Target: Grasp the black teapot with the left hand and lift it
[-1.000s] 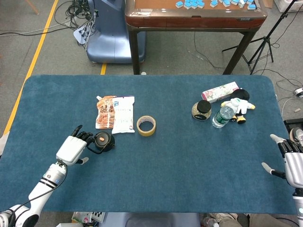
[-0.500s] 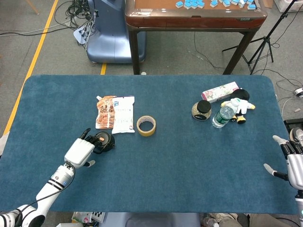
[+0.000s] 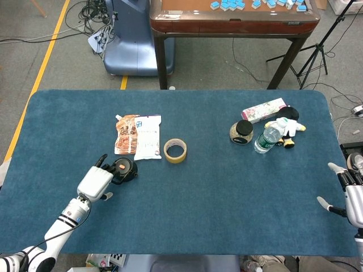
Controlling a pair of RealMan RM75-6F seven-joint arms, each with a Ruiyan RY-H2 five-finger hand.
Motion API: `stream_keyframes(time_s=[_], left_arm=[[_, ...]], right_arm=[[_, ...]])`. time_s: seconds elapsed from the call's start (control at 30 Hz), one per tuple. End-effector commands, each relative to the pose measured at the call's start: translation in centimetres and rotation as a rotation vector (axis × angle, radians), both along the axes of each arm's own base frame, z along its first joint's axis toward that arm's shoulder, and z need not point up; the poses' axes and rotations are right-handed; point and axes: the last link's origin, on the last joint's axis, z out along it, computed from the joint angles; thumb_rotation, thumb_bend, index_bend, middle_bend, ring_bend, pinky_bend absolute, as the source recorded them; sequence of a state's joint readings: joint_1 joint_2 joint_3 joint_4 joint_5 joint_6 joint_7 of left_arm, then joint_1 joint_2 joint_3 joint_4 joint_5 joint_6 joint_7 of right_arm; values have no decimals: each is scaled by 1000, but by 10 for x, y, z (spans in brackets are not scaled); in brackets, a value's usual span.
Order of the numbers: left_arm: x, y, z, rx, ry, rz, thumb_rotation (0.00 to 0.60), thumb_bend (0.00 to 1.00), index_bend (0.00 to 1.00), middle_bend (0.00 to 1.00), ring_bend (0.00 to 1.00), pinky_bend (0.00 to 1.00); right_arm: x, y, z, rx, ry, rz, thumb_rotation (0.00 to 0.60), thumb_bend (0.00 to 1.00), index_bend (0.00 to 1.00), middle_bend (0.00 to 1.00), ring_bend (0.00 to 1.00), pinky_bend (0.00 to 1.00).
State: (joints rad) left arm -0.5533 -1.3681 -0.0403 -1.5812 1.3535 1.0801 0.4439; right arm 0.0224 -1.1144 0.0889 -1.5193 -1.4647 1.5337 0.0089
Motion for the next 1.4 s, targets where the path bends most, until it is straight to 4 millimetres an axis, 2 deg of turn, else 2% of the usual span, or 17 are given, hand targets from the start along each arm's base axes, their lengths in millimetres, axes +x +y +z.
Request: stream_keyframes(time_s=[0.03, 0.77, 1.4], left_arm=[[-1, 0, -1, -1, 1, 3, 600, 135, 438, 387, 321, 23], [-5, -1, -9, -12, 2, 16, 600, 135, 443, 388, 321, 22], [-4, -5, -21, -55, 10, 18, 600, 135, 470, 433, 353, 22]], right_arm=[[0, 0, 0, -1, 0, 0, 600, 123, 179, 265, 218, 306], [-1, 5, 2, -8, -1, -12, 600, 123, 179, 265, 218, 306], [-4, 7, 2, -12, -3, -23, 600, 123, 179, 265, 218, 306]])
